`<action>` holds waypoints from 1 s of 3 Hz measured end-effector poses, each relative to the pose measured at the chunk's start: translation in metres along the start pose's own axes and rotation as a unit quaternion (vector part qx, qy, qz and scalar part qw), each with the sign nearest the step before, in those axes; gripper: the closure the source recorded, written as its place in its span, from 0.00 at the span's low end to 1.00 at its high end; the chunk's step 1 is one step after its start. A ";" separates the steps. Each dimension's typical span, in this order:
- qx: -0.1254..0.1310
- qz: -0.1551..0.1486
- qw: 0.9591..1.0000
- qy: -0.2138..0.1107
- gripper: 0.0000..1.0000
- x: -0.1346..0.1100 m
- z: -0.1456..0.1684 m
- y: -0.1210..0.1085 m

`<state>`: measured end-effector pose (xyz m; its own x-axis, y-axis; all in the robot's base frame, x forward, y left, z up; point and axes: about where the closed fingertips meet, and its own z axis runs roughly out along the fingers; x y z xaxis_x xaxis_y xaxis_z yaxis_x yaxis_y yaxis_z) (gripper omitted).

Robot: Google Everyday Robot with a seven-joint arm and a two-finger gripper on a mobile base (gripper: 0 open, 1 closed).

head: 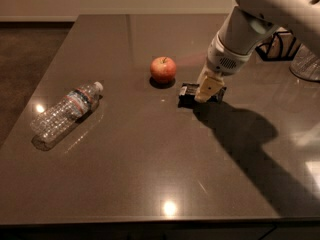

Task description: Move rxbar chocolate near apple

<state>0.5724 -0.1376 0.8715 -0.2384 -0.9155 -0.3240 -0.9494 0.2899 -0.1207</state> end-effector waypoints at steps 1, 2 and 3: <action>0.001 0.012 1.000 0.000 0.85 -0.004 0.009 -0.011; 0.003 0.022 1.000 -0.003 0.61 -0.006 0.016 -0.020; 0.001 0.020 1.000 -0.002 0.37 -0.007 0.017 -0.019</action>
Offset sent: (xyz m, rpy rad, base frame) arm 0.0344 0.0040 -0.0121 0.0225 0.0013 -0.0666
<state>0.5954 -0.1320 0.8601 -0.2759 -0.9017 -0.3330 -0.9384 0.3276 -0.1096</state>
